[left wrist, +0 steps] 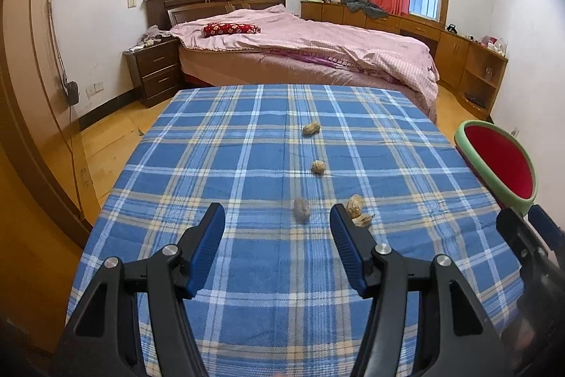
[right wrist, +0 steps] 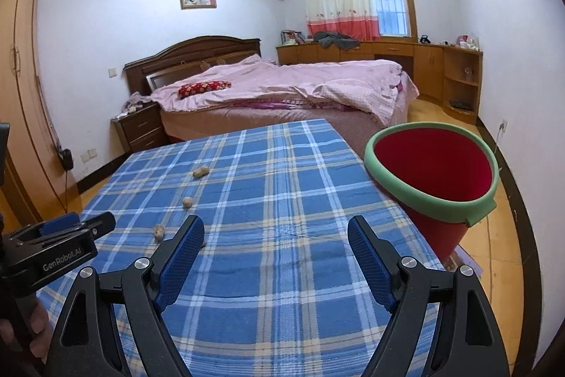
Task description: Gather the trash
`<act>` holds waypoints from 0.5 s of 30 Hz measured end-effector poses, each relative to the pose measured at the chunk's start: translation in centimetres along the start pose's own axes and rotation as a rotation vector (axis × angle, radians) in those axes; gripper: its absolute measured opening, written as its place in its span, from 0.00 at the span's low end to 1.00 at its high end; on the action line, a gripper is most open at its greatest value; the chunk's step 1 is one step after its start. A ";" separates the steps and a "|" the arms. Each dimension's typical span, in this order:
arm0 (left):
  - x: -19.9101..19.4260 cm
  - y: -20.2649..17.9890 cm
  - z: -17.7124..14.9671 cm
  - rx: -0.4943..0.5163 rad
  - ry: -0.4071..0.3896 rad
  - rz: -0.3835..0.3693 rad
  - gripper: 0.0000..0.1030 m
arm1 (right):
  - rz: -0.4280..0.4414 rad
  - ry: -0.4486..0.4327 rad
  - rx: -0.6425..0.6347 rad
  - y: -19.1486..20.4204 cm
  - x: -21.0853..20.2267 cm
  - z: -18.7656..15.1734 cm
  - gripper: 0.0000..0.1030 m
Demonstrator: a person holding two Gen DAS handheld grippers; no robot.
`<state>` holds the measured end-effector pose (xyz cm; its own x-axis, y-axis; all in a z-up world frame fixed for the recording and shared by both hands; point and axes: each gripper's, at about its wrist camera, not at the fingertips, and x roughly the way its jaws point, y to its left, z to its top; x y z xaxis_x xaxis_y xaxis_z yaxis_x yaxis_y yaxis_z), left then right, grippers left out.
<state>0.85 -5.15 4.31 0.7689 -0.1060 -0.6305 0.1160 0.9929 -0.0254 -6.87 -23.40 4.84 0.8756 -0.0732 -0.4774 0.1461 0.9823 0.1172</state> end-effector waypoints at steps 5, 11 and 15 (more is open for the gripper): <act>0.3 -0.2 -0.3 -0.001 0.002 -0.003 0.60 | -0.010 0.004 0.010 -0.5 0.0 -0.2 0.82; 0.5 -0.6 -0.5 0.008 0.000 -0.015 0.60 | -0.017 -0.001 0.018 -1.0 -0.1 -0.2 0.82; 0.6 -0.6 -0.5 0.006 0.002 -0.016 0.60 | -0.017 0.000 0.017 -1.0 0.0 -0.2 0.82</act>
<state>0.88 -5.77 3.57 0.7658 -0.1221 -0.6313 0.1322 0.9907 -0.0312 -7.15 -24.38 4.53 0.8730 -0.0895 -0.4795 0.1683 0.9779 0.1239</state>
